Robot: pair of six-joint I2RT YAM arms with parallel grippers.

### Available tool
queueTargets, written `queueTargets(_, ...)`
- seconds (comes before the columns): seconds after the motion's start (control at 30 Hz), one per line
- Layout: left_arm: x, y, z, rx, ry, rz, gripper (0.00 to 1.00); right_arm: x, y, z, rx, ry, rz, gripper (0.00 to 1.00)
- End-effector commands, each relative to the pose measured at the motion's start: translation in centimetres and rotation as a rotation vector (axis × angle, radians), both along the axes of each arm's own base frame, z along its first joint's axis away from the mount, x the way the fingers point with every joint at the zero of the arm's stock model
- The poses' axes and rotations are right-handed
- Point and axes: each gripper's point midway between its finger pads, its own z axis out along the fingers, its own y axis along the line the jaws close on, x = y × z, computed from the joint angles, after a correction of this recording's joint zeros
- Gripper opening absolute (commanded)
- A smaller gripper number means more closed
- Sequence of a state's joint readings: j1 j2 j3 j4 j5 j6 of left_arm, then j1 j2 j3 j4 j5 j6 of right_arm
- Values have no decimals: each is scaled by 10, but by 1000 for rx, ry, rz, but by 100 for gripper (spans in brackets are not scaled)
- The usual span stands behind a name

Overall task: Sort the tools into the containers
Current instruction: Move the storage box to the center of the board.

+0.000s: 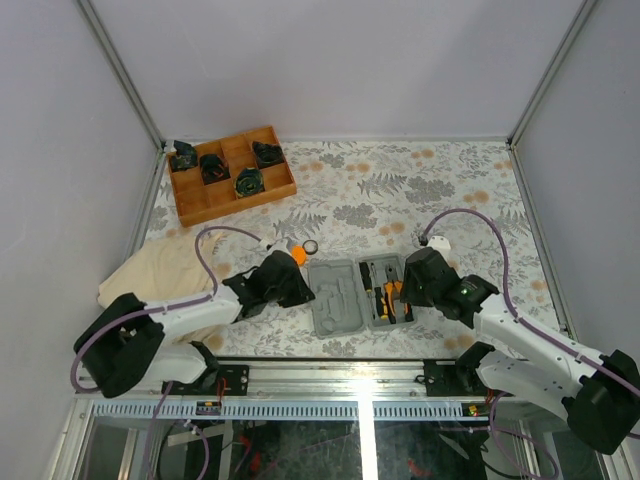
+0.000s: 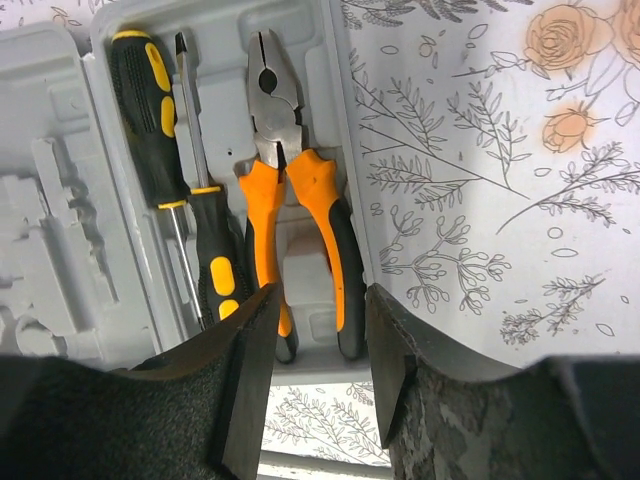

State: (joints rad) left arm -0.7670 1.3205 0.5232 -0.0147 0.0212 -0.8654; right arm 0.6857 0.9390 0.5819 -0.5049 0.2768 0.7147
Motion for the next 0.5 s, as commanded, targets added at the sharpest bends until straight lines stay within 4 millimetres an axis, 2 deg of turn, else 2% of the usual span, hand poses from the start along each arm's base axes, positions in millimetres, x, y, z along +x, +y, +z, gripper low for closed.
queueTargets(0.0,-4,8,8,-44,-38,141,0,4,17,4,71,-17,58,46)
queueTargets(0.1,-1,3,15,-89,-57,179,0,4,23,6,89,-16,86,46)
queueTargets(0.37,22,-19,29,-90,-92,192,1,2,29,4,96,12,121,45)
queueTargets(0.47,24,-21,28,-68,-91,183,10,0,39,2,109,39,173,45)
